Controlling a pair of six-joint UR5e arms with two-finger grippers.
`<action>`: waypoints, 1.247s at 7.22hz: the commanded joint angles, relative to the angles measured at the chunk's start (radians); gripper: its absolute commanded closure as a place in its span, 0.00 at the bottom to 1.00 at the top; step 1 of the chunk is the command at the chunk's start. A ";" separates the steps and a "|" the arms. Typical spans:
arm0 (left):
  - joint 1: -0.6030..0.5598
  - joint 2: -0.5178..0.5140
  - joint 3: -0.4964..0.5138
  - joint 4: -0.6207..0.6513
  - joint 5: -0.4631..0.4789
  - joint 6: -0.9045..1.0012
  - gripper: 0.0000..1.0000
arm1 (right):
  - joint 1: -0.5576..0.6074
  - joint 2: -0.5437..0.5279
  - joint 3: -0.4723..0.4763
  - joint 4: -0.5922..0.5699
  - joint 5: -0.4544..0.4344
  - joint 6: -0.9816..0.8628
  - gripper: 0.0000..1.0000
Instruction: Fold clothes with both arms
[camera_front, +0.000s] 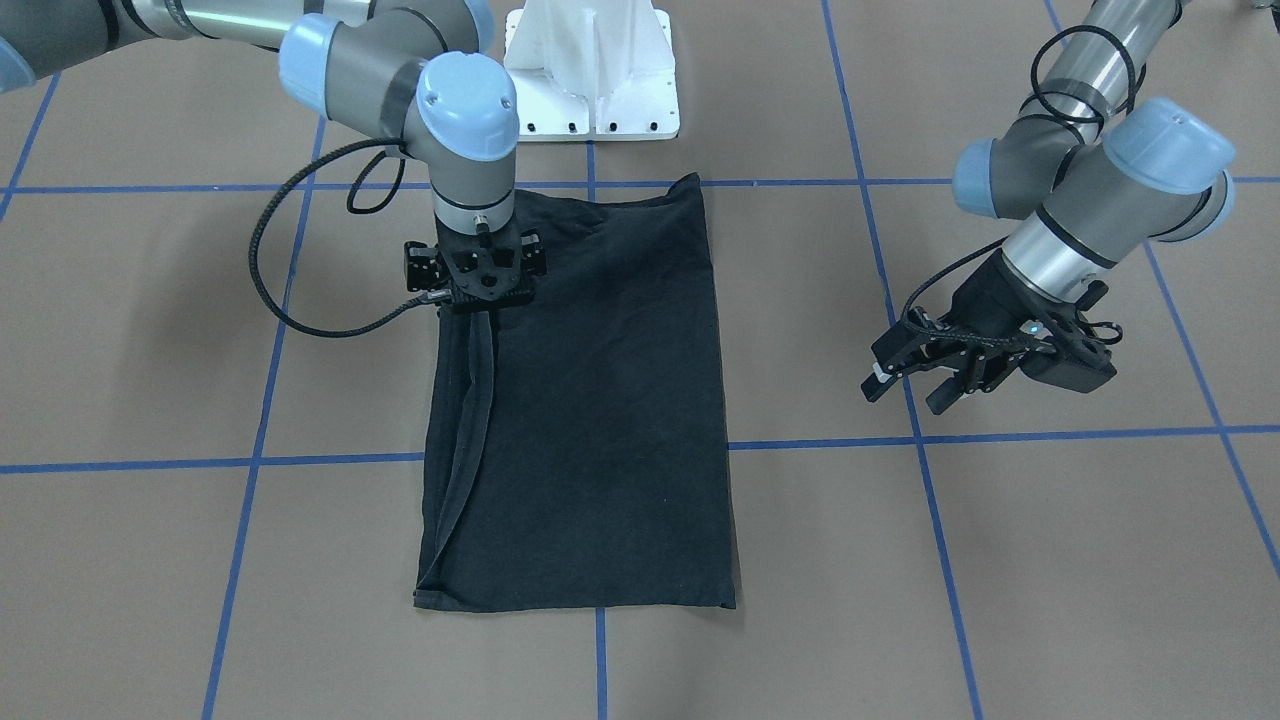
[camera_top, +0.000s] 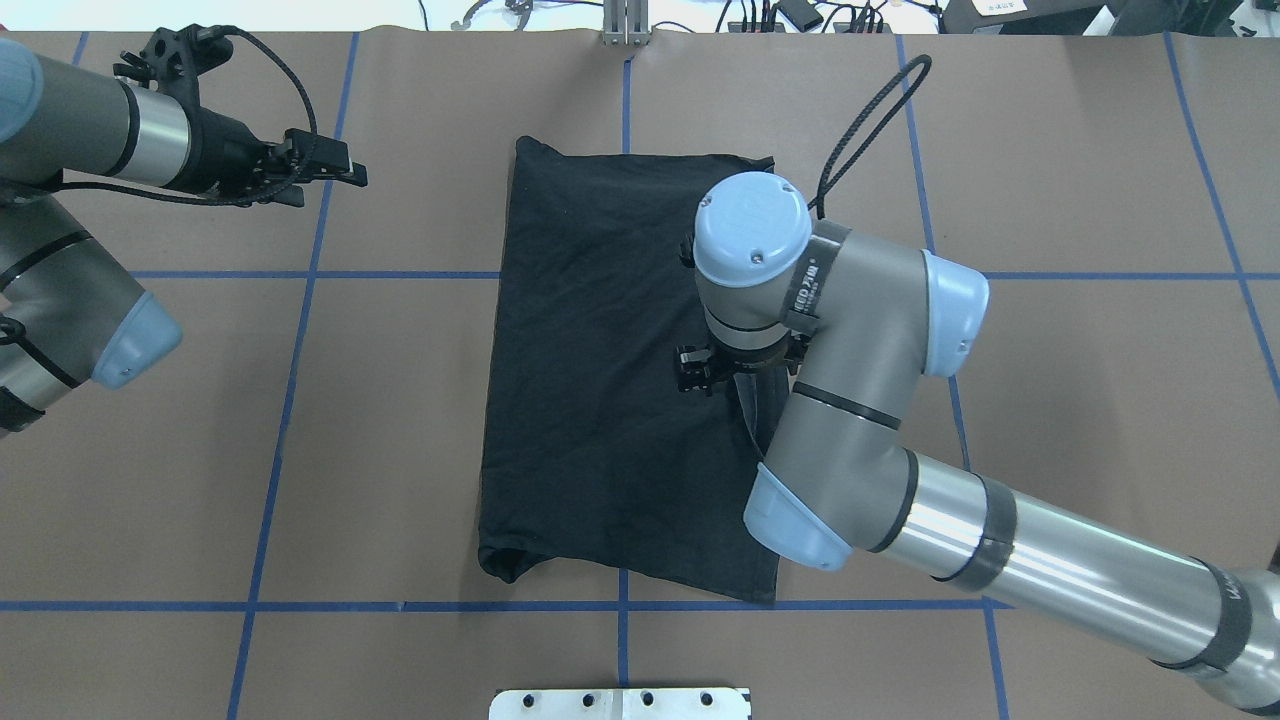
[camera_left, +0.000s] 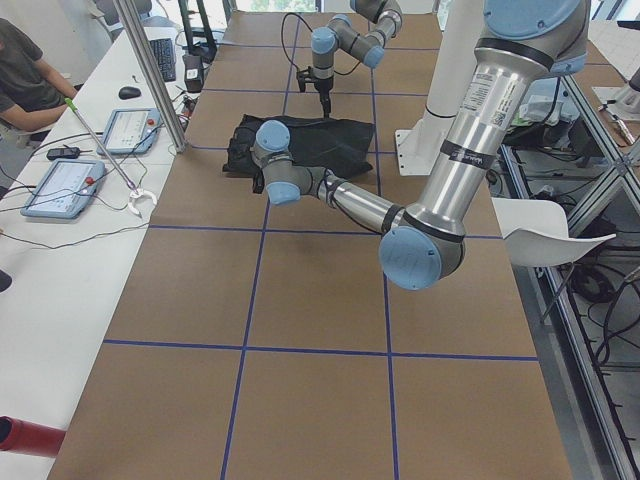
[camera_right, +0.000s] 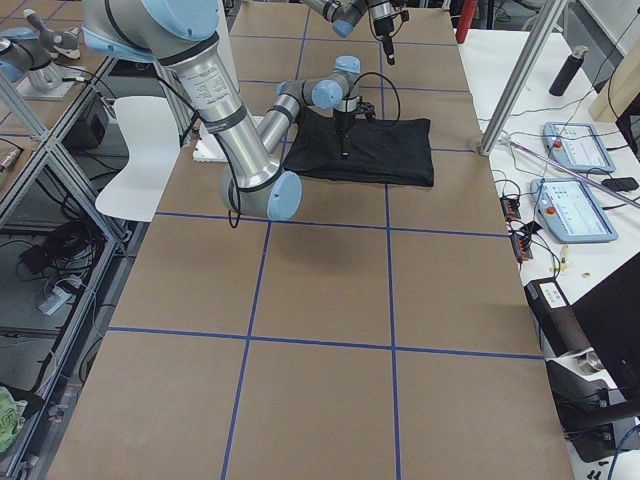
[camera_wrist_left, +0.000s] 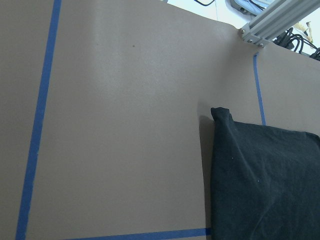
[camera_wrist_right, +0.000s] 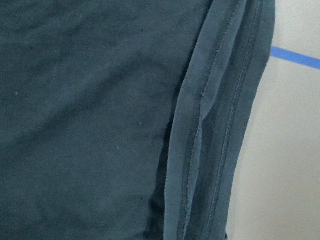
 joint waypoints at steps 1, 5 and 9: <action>0.000 0.000 0.001 -0.001 0.001 0.000 0.00 | 0.011 0.035 -0.113 0.074 -0.021 -0.003 0.00; 0.000 -0.002 0.001 -0.001 0.001 0.000 0.00 | 0.044 0.022 -0.161 0.083 -0.046 -0.063 0.00; 0.000 -0.006 0.009 0.002 0.001 0.002 0.00 | 0.060 -0.029 -0.153 0.086 -0.038 -0.075 0.00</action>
